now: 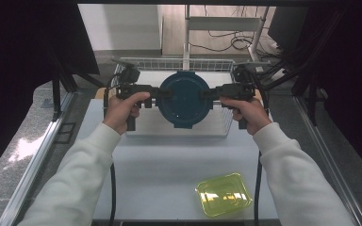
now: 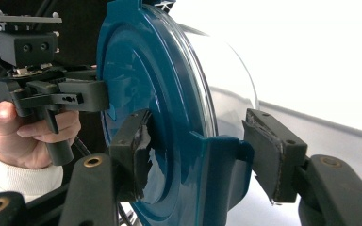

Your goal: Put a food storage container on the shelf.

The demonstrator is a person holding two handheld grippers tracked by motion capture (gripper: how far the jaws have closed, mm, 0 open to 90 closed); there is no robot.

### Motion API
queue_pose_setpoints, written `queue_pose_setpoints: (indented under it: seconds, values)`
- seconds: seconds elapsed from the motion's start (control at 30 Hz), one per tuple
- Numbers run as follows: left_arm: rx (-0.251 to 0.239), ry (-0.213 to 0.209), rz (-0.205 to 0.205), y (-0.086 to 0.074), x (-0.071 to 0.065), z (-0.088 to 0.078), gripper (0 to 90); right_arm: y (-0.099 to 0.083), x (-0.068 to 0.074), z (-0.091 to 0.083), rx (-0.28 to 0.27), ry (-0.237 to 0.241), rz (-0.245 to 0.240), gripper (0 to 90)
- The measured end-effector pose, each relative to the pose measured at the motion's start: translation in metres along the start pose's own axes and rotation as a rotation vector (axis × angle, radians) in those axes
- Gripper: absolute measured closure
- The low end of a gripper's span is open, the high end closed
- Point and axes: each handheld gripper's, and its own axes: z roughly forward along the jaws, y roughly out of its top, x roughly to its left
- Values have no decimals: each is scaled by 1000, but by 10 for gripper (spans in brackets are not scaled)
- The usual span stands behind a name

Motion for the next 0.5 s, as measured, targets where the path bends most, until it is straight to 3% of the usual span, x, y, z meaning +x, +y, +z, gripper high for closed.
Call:
queue_pose_setpoints:
  seconds: [0.5]
  values:
    - [-13, -10, -12, 28, 18, 1, 403, 28, -5, 12, -5, -1, 9, 427]
